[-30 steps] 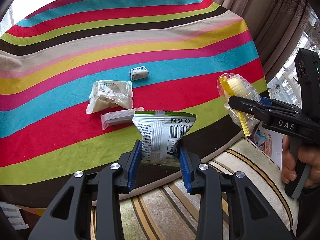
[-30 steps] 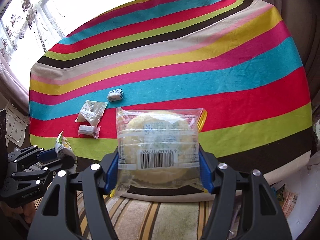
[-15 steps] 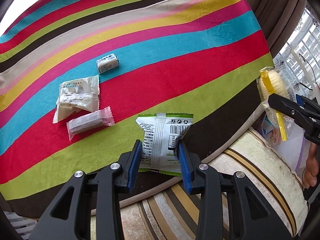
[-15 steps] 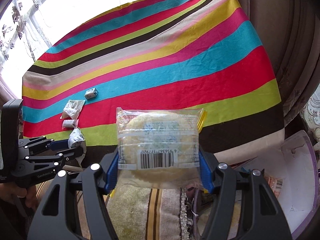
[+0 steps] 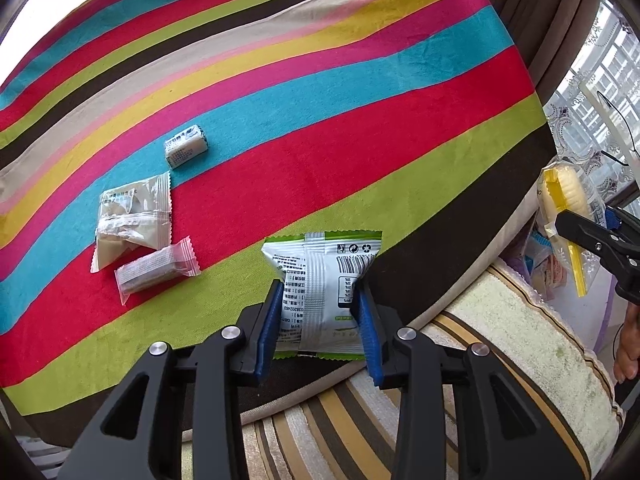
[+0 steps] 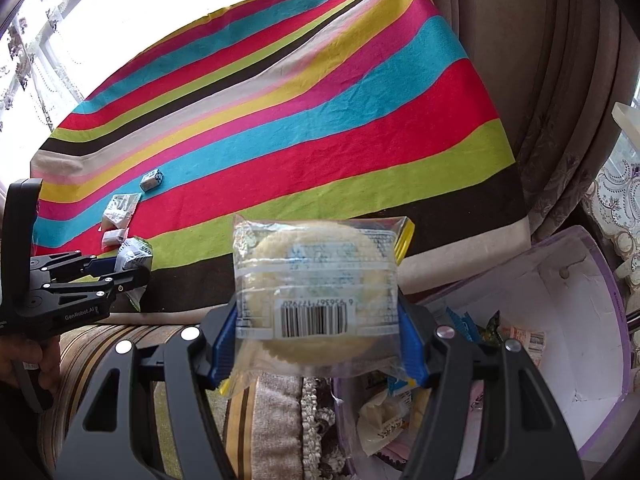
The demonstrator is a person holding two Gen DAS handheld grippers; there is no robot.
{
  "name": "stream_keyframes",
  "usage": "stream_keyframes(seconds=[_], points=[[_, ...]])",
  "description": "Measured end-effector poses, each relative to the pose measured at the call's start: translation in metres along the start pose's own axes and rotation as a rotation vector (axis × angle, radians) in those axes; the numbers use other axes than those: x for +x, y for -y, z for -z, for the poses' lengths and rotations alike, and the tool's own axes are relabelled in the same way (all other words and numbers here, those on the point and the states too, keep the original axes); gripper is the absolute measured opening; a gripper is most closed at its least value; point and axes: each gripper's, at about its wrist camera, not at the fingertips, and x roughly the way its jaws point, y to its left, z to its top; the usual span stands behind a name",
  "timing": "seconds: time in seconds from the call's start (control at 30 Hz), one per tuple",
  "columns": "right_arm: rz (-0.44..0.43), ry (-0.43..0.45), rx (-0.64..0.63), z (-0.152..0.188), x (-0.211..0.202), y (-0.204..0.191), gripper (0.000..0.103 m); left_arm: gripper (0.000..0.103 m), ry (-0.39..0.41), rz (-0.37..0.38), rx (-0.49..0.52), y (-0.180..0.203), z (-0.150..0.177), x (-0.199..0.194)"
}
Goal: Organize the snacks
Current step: 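Carry both snacks to the white box and open both tools to release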
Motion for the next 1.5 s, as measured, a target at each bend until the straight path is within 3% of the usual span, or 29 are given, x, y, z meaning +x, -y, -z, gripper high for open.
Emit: stream_keyframes(seconds=[0.3,0.57,0.8,1.13,1.5], points=[[0.023,0.01,0.054,0.007,-0.003,0.033,0.065,0.034,0.049,0.025,0.007,0.04,-0.009,-0.015],[0.05,0.019,0.14,0.016,-0.007,0.077,0.065,0.034,0.062,0.124,-0.038,0.092,-0.018,-0.018],[0.103,0.04,0.209,0.021,-0.018,0.119,0.066,0.035,0.001,0.233,-0.068,0.134,-0.016,-0.006],[0.182,0.045,0.26,0.035,-0.026,0.164,0.066,0.035,-0.089,0.313,0.004,0.194,-0.007,0.008],[0.179,-0.012,0.236,0.069,-0.018,0.17,0.066,0.035,-0.163,0.264,0.011,0.235,0.01,0.022]])
